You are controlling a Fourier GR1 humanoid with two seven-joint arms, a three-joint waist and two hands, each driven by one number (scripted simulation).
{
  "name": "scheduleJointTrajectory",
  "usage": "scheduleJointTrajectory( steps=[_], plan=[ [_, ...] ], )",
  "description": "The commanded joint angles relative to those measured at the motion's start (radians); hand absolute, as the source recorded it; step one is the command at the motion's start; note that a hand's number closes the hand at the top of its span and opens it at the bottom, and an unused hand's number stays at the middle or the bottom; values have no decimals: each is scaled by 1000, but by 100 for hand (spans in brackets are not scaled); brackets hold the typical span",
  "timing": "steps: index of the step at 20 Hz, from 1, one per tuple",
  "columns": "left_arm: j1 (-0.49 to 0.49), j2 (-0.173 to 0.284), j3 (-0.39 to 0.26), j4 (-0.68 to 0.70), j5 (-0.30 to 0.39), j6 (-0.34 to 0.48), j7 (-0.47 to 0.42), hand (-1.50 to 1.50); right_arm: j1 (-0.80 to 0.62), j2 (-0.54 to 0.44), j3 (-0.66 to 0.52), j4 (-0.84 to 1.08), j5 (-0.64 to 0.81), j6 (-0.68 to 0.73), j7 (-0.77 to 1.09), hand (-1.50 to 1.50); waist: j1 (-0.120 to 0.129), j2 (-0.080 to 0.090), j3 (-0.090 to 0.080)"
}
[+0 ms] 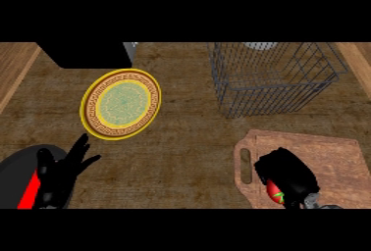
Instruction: Pick the tomato from the cutting board and place it in the basket
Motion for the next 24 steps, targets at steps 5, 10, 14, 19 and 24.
scheduleJointTrajectory(
  steps=[5,10,14,19,24],
  plan=[
    [19,-49,-62,35,-39,20,19,0,-98,272,281,-21,25,19,577,150,30,19,10],
    [42,-14,-32,31,-16,-10,14,0,-80,276,378,-143,-206,-226,771,150,29,19,13],
    [21,-14,-29,13,-14,-2,34,0,-110,277,364,-313,-399,-495,794,150,26,17,16],
    [24,-5,-20,35,-4,-20,46,0,-342,278,380,-420,-385,-589,1061,150,23,15,9],
    [-21,-11,-5,66,-30,7,41,0,-620,278,271,-449,-333,-467,1350,150,5,12,8]
  ],
)
